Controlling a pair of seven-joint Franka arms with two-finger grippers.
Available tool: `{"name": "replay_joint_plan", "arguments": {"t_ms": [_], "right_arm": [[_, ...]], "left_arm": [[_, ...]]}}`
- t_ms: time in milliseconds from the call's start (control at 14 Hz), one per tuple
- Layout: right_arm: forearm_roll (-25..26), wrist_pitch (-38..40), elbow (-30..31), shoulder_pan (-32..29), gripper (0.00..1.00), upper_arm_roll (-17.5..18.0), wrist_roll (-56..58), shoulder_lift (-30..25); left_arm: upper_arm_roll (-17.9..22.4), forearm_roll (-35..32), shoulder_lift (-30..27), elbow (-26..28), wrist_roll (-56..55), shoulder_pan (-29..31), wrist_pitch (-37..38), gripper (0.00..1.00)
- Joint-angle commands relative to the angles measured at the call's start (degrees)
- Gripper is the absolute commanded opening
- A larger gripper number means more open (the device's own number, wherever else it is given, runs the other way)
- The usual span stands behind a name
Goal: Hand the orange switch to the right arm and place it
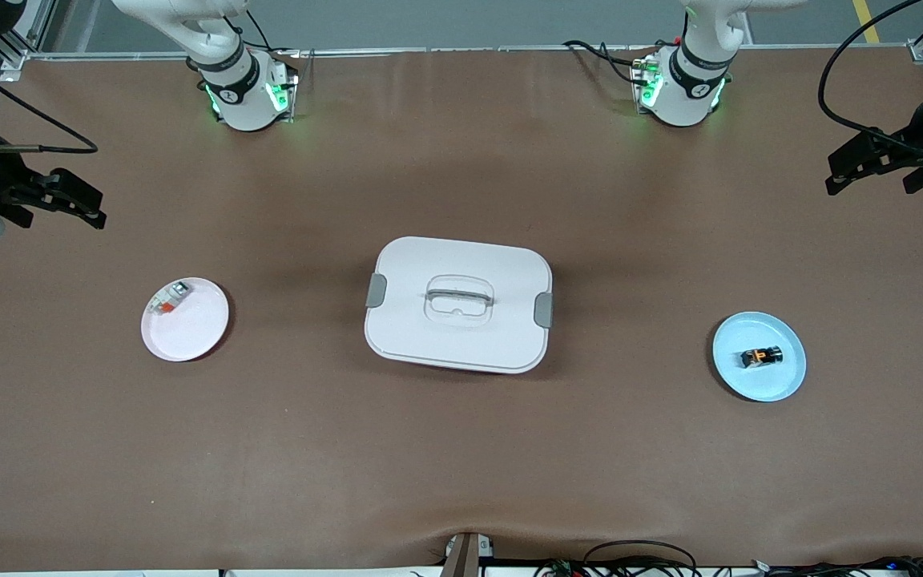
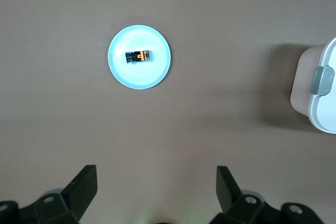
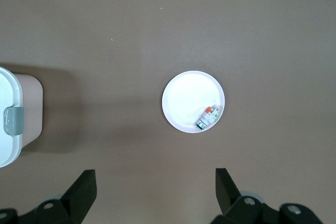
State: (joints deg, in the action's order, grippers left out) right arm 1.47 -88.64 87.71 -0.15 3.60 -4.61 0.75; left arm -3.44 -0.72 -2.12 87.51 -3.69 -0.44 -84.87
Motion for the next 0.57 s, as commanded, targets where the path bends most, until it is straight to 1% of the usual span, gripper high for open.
{"name": "replay_joint_plan", "arguments": {"t_ms": [0, 215, 501], "right_arm": [[0.64, 0.92, -1.31, 0.06, 1.00, 0.17, -0.40, 0.48], [0.64, 0.92, -1.31, 0.06, 1.00, 0.17, -0.40, 0.48], [0.64, 0.92, -1.22, 0.32, 1.00, 0.26, -0.48, 0.56]], "left_arm": [[0.01, -0.16, 0.53, -0.85, 0.35, 0.09, 1.02, 1.00], [0.10, -0.25, 0.54, -1.03, 0.35, 0.18, 1.02, 1.00], [0.10, -0.25, 2.29, -0.41, 0.62, 0.18, 0.76, 1.00]]}}
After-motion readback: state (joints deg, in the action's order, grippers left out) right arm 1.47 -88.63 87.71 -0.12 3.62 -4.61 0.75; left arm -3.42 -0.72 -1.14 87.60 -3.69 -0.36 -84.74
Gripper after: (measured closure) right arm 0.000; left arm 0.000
